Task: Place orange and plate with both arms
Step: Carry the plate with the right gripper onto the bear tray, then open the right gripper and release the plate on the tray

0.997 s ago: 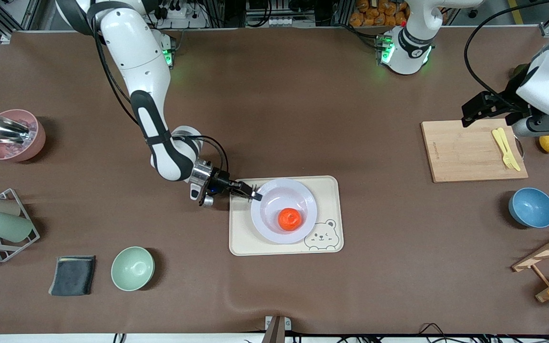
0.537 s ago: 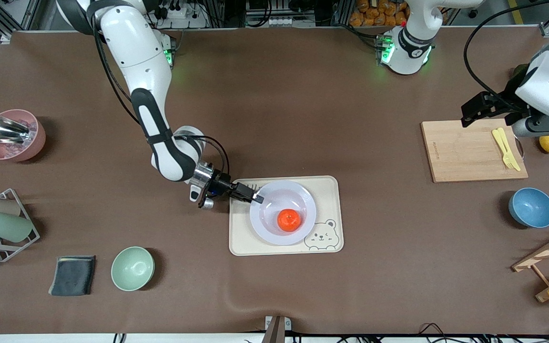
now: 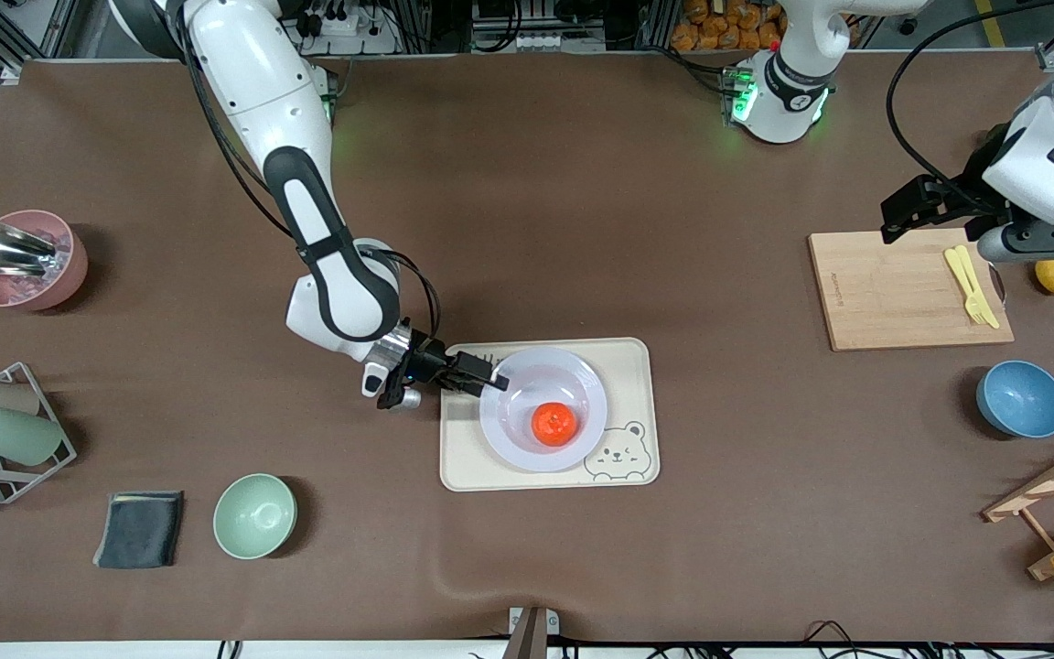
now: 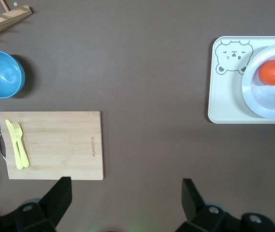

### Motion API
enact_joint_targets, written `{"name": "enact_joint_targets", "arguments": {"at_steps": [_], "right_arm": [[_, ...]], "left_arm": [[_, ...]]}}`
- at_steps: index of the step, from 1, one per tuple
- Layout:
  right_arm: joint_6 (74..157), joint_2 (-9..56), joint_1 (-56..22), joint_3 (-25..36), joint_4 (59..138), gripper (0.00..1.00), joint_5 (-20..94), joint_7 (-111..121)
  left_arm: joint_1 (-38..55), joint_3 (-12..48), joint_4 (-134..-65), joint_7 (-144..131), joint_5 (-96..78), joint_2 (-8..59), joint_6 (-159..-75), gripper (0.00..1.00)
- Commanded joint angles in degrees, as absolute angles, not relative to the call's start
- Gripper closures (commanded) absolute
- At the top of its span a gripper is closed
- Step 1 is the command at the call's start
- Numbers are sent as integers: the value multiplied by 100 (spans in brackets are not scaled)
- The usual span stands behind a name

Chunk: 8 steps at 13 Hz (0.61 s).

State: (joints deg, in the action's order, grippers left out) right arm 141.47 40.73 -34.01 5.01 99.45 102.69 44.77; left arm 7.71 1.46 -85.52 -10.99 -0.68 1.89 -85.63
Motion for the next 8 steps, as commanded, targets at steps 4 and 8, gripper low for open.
{"name": "enact_joint_targets", "arguments": {"at_steps": [4, 8], "right_arm": [[14133, 3534, -3322, 712, 10072, 0, 8563, 3192], [14080, 3384, -3199, 712, 10090, 0, 7973, 2700]], "left_arm": [[791, 158, -8552, -1011, -176, 184, -8429, 0], [791, 264, -8604, -1081, -184, 193, -8411, 0]]}}
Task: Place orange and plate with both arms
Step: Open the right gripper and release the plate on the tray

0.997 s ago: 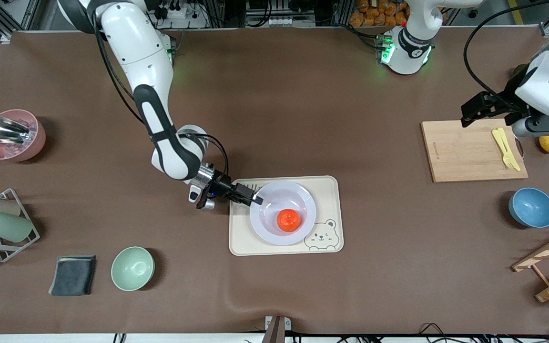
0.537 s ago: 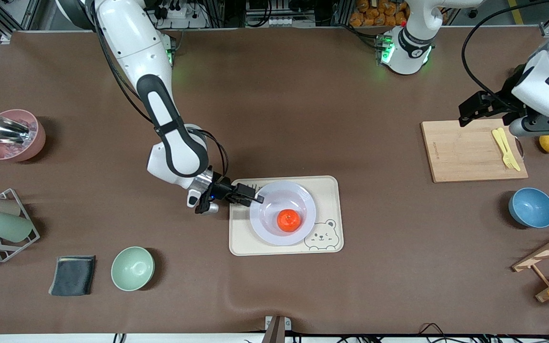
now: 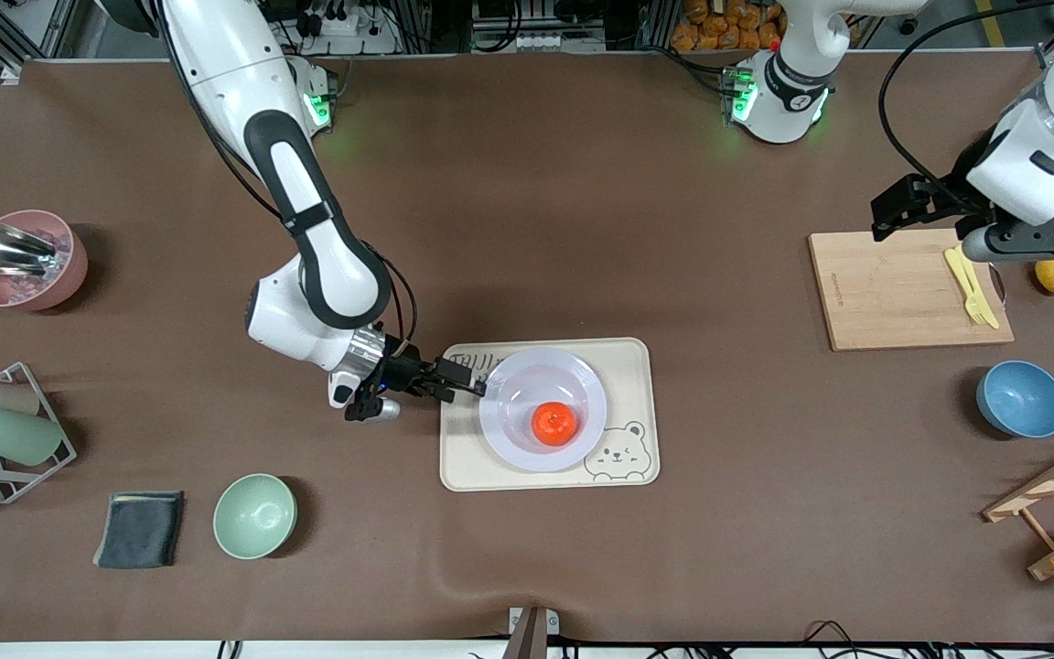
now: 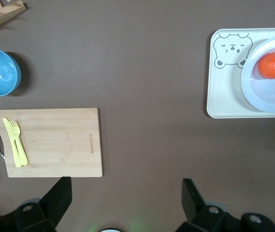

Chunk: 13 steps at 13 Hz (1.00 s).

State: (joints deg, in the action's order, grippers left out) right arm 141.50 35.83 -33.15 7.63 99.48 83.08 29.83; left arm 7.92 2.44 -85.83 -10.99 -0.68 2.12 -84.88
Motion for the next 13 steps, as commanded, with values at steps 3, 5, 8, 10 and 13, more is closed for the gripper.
{"name": "enact_joint_targets", "arguments": {"at_steps": [3, 5, 8, 10, 13], "right_arm": [[13915, 3288, -3191, 869, 10107, 0, 6816, 1910], [13258, 3208, -3182, 1202, 10046, 0, 6418, 1679], [12377, 3059, -3190, 1774, 10020, 0, 5900, 1679], [12008, 2927, -3182, 1994, 10020, 0, 5556, 1670], [11253, 2664, -3190, 2494, 10011, 0, 4933, 1687]], "left_arm": [[774, 351, -8587, -1151, -167, 176, -8411, 0], [773, 352, -8596, -1204, -158, 141, -8394, 0], [730, 352, -8569, -1275, -158, 88, -8385, 0], [729, 351, -8534, -1230, -114, 114, -8385, 0], [686, 308, -8534, -1196, -149, 105, -8385, 0]]}}
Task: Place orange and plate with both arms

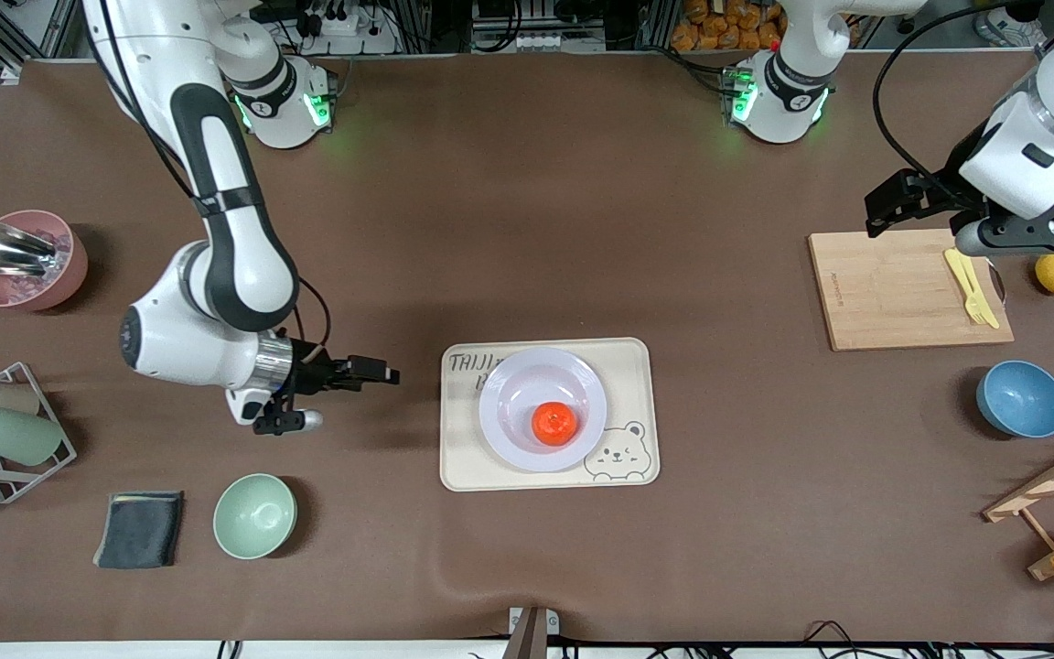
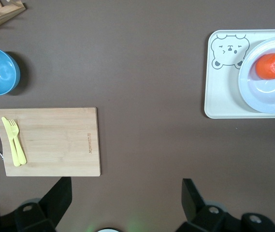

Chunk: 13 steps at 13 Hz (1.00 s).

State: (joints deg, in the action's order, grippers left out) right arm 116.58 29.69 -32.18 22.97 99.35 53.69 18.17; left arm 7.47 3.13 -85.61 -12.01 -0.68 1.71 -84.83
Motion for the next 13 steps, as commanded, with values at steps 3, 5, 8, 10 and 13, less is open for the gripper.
{"name": "enact_joint_targets", "arguments": {"at_steps": [3, 5, 8, 10, 13], "right_arm": [[10601, 2339, -3199, 2934, 10011, 0, 4108, 1705], [10346, 2076, -3217, 3085, 10002, 0, 3326, 1688], [9723, 1758, -3182, 3163, 9635, 0, 2297, 1609], [9161, 1679, -3261, 3506, 9318, 0, 2022, 1600], [8281, 1487, -2718, 3193, 8431, 0, 1375, 1600]], "left_arm": [[686, 299, -8534, -1213, -97, 79, -8350, 0], [686, 316, -8534, -995, 87, 53, -8314, 0], [686, 308, -8534, -879, 96, -26, -8323, 0], [668, 299, -8552, -800, 88, -9, -8332, 0], [624, 308, -8552, -791, 88, 123, -8367, 0]]}}
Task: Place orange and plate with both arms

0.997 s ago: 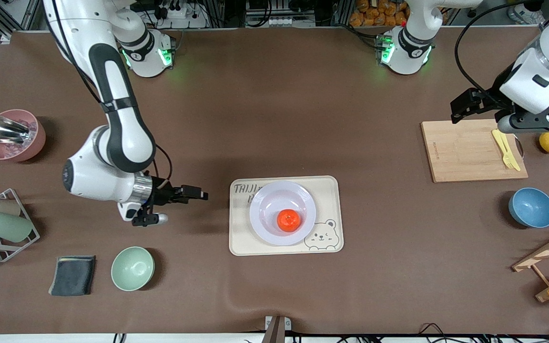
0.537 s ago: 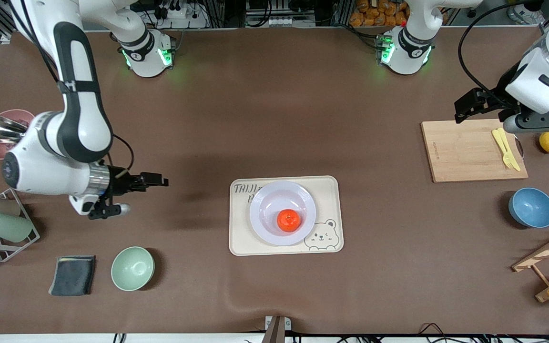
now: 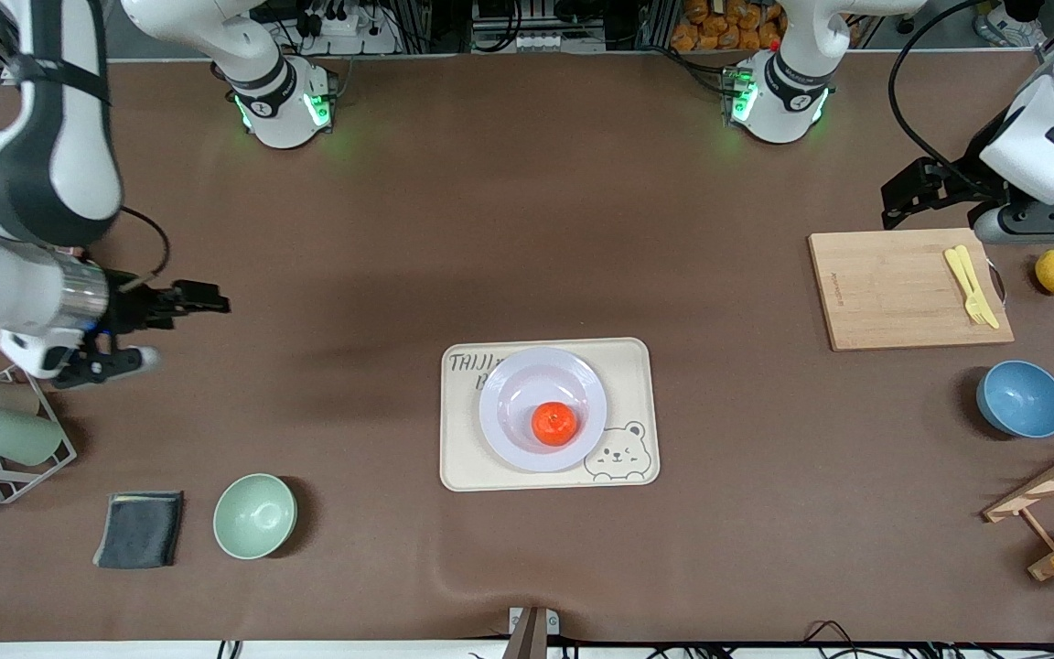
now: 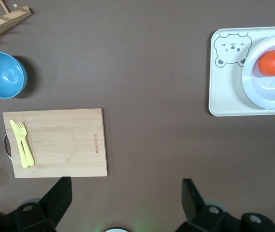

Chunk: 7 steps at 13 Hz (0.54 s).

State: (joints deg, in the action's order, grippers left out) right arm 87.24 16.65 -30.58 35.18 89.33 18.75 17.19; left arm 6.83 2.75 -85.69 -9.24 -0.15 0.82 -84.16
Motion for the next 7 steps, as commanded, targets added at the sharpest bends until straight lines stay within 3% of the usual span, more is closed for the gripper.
{"name": "enact_joint_targets", "arguments": {"at_steps": [1, 5, 7], "right_arm": [[8192, 1224, -2289, 2642, 8377, 0, 945, 1565], [7902, 257, -514, 365, 8385, 0, 238, 328], [7762, -86, 103, -139, 8394, 0, 237, 62]], "left_arm": [[624, 308, -8552, -791, 88, 123, -8367, 0], [624, 299, -8552, -774, 79, 123, -8376, 0], [607, 299, -8543, -721, 70, 114, -8376, 0]]}}
